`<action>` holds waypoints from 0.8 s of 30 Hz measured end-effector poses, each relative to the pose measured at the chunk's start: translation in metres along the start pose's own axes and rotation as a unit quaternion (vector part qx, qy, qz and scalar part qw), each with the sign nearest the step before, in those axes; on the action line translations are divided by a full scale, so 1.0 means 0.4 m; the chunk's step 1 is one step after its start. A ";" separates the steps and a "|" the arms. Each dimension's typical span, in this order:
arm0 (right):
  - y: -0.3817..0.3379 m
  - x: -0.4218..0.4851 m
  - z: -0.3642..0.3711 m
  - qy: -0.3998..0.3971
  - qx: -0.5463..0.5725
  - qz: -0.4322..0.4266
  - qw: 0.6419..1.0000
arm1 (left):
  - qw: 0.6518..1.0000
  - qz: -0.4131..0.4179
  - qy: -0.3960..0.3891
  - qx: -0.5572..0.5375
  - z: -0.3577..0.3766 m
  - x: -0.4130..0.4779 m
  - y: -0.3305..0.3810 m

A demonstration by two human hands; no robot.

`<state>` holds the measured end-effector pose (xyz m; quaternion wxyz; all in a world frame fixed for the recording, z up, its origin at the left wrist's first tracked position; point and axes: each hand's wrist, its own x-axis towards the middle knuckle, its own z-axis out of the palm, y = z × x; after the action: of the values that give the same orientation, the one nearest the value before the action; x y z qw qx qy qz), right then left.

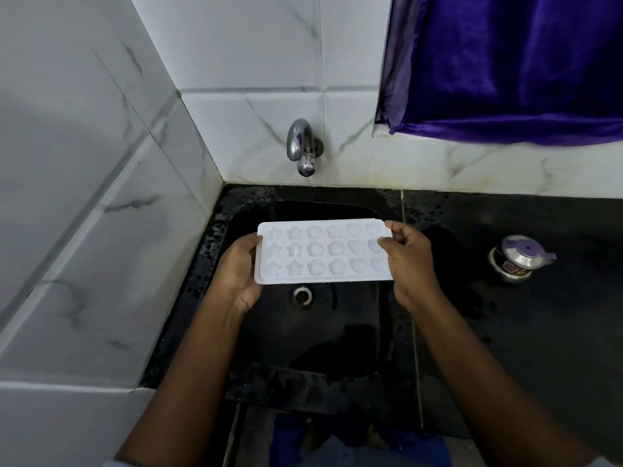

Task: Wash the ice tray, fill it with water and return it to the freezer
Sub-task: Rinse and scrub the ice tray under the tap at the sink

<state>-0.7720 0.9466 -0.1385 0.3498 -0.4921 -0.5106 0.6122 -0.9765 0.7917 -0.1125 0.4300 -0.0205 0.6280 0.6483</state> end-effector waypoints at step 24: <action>0.014 0.101 0.098 -0.045 -0.110 -0.029 0.992 | 0.998 0.002 -0.014 0.060 -0.069 0.154 0.030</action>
<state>-0.8201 0.9717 -0.1542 0.2879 -0.4842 -0.6045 0.5633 -1.0366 0.8033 -0.1436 0.4376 0.0155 0.6598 0.6107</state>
